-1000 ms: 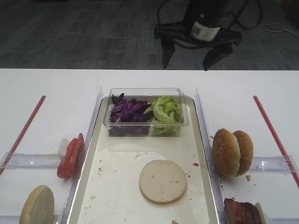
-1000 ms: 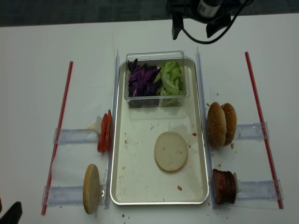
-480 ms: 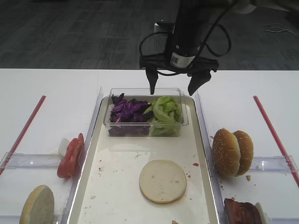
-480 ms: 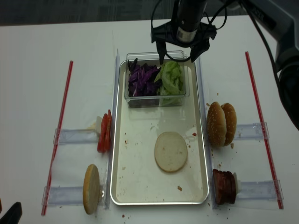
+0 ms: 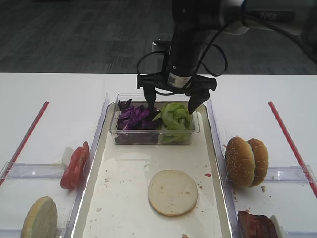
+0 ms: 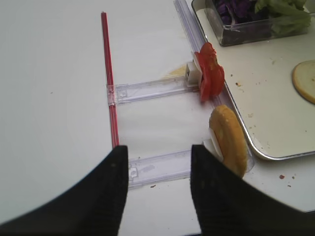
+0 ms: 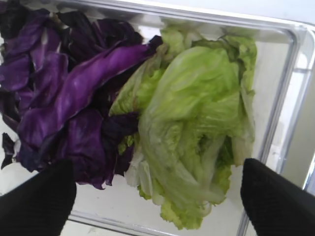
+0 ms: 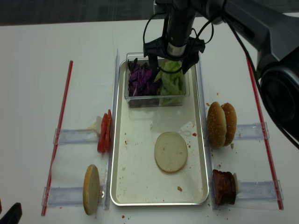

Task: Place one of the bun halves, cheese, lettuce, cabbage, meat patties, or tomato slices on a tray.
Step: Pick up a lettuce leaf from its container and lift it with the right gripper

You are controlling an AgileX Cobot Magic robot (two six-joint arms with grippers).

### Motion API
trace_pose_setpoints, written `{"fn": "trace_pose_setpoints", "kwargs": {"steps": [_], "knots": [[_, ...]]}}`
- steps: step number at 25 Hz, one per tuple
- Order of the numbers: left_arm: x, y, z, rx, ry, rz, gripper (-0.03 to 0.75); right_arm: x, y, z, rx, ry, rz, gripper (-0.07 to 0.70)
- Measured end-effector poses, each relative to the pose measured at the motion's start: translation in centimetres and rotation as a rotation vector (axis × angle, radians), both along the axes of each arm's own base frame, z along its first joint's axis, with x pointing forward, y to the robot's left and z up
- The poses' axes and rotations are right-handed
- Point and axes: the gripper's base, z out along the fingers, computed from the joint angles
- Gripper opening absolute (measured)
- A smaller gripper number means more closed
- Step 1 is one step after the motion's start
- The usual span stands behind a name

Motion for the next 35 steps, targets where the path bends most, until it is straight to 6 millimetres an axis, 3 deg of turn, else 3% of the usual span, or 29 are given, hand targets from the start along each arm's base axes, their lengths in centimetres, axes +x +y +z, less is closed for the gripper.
{"fn": "trace_pose_setpoints", "kwargs": {"steps": [9,26,35], "knots": [[0.0,0.0,0.0,0.000,0.000,0.000,0.309,0.8,0.5,-0.7,0.018,-0.036,-0.009,0.624],[0.0,0.0,0.0,0.000,0.000,0.000,0.309,1.1,0.6,-0.7,0.033,-0.069,-0.015,0.616],[0.0,0.0,0.0,0.000,0.000,0.000,0.309,1.2,1.0,-3.6,0.020,0.009,-0.020,0.520]]}}
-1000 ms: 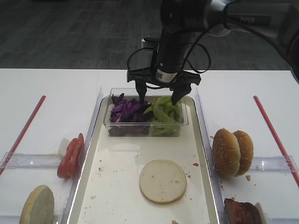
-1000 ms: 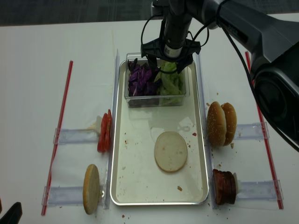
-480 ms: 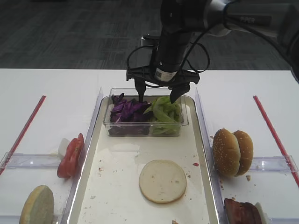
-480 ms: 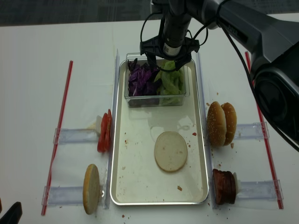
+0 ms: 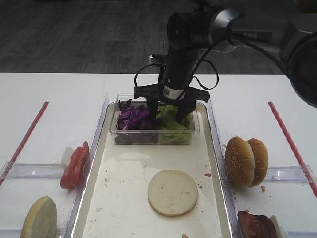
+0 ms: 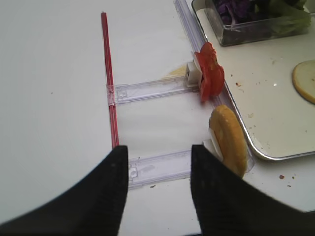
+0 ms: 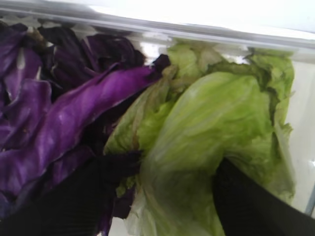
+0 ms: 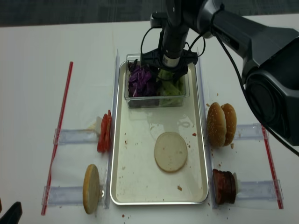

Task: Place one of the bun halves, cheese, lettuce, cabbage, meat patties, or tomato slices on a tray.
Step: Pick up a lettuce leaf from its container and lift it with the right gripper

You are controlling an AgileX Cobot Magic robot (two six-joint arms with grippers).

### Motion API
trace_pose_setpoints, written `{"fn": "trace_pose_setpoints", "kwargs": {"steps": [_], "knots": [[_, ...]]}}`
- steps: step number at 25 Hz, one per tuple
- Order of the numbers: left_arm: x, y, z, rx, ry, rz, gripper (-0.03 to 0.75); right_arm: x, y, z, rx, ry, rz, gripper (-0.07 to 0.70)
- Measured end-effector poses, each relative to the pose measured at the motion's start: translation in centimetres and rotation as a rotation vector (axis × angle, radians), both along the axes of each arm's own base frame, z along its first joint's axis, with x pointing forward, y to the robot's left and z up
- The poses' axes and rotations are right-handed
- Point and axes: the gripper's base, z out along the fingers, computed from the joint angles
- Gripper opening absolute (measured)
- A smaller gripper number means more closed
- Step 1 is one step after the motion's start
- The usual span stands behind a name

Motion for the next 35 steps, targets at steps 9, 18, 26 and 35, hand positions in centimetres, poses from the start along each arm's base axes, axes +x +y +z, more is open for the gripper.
{"fn": "trace_pose_setpoints", "kwargs": {"steps": [9,18,26,35], "knots": [[0.0,0.0,0.0,0.000,0.000,0.000,0.309,-0.1,0.0,-0.9,-0.015,0.035,0.005,0.486],[0.0,0.0,0.0,0.000,0.000,0.000,0.309,-0.4,-0.4,-1.0,-0.057,0.066,0.021,0.293],[0.0,0.0,0.0,0.000,0.000,0.000,0.309,-0.5,-0.4,-1.0,-0.063,0.073,0.023,0.200],[0.0,0.0,0.0,0.000,0.000,0.000,0.309,-0.3,-0.3,0.2,-0.066,0.075,0.033,0.138]]}}
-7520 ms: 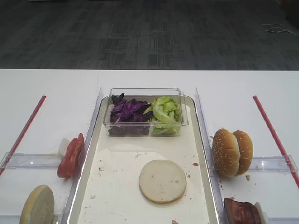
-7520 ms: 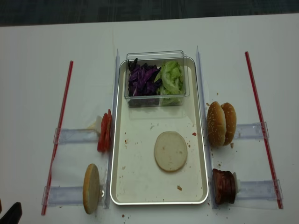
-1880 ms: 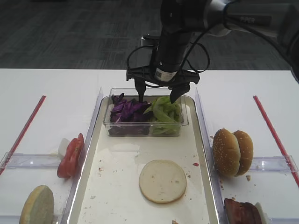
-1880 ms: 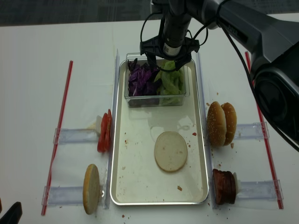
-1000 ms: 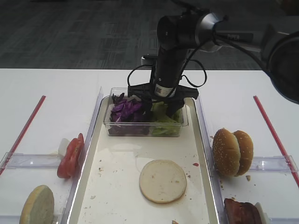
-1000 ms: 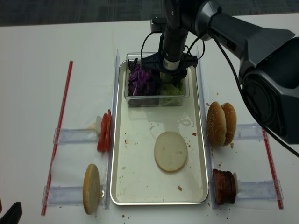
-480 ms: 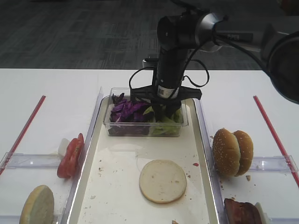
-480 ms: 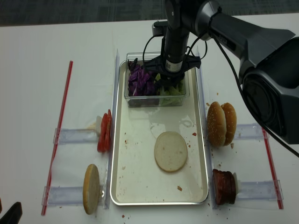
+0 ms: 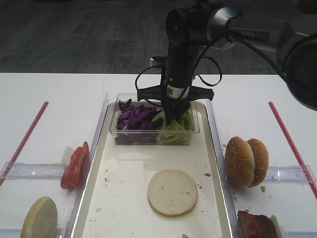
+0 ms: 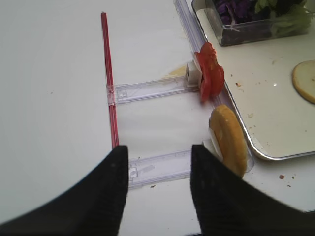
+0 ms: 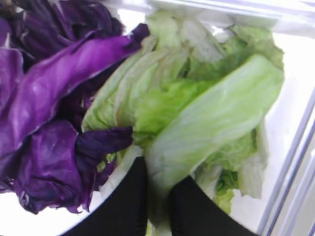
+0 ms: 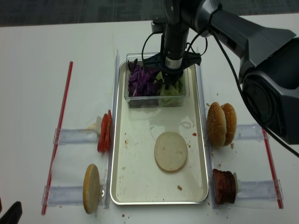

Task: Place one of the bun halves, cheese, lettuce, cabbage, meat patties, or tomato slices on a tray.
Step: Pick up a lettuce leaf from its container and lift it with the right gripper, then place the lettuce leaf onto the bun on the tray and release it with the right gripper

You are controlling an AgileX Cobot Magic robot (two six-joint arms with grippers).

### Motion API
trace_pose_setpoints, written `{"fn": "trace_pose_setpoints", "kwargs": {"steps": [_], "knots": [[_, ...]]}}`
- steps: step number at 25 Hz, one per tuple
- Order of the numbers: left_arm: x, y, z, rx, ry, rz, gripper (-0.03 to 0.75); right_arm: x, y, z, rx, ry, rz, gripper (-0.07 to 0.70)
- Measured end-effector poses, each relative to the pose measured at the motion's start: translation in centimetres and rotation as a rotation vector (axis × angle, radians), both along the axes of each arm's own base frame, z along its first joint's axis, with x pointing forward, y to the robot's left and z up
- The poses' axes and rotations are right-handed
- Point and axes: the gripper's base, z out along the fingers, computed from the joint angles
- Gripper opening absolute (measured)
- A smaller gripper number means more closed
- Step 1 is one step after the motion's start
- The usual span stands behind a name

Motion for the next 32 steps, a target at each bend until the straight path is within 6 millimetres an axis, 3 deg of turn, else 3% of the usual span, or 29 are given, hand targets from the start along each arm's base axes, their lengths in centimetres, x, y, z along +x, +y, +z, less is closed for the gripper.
{"fn": "trace_pose_setpoints", "kwargs": {"steps": [10,20,32], "knots": [[0.0,0.0,0.0,0.000,0.000,0.000,0.309,0.3,0.1,1.6,0.017,-0.039,0.002,0.135],[0.0,0.0,0.0,0.000,0.000,0.000,0.309,-0.2,0.1,4.7,0.063,-0.082,0.002,0.134],[0.0,0.0,0.0,0.000,0.000,0.000,0.309,-3.4,-0.7,7.3,0.118,-0.047,0.060,0.133]]}}
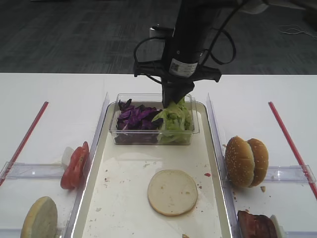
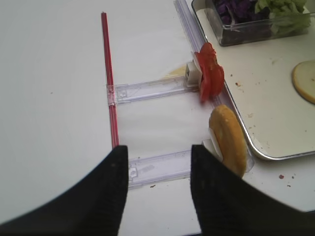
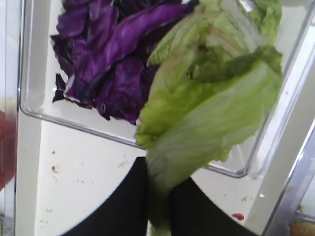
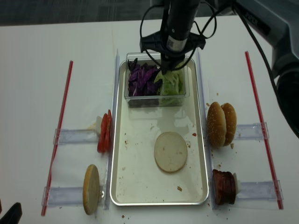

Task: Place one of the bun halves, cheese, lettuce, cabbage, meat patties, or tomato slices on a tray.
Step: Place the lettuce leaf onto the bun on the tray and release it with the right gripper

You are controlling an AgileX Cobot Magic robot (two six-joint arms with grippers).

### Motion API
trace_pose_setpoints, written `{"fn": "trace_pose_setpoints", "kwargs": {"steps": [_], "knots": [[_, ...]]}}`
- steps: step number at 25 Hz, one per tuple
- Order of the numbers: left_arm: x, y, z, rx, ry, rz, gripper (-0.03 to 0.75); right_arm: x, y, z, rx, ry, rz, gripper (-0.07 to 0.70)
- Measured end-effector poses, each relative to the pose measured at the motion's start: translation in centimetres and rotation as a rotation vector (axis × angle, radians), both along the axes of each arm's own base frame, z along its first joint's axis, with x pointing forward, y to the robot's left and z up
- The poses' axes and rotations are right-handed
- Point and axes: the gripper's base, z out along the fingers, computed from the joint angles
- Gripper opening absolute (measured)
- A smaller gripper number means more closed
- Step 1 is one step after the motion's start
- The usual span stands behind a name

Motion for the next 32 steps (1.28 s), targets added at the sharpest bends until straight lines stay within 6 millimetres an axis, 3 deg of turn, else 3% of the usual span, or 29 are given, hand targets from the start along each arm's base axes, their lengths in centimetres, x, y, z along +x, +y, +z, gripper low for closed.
{"fn": "trace_pose_setpoints", "kwargs": {"steps": [9,20,32], "knots": [[0.0,0.0,0.0,0.000,0.000,0.000,0.309,-4.9,1.1,0.4,-0.043,0.038,0.108,0.133],[0.0,0.0,0.0,0.000,0.000,0.000,0.309,-10.2,2.7,-1.1,-0.099,0.101,0.224,0.133],[0.0,0.0,0.0,0.000,0.000,0.000,0.309,-11.9,2.2,-4.9,-0.106,0.119,0.204,0.132]]}}
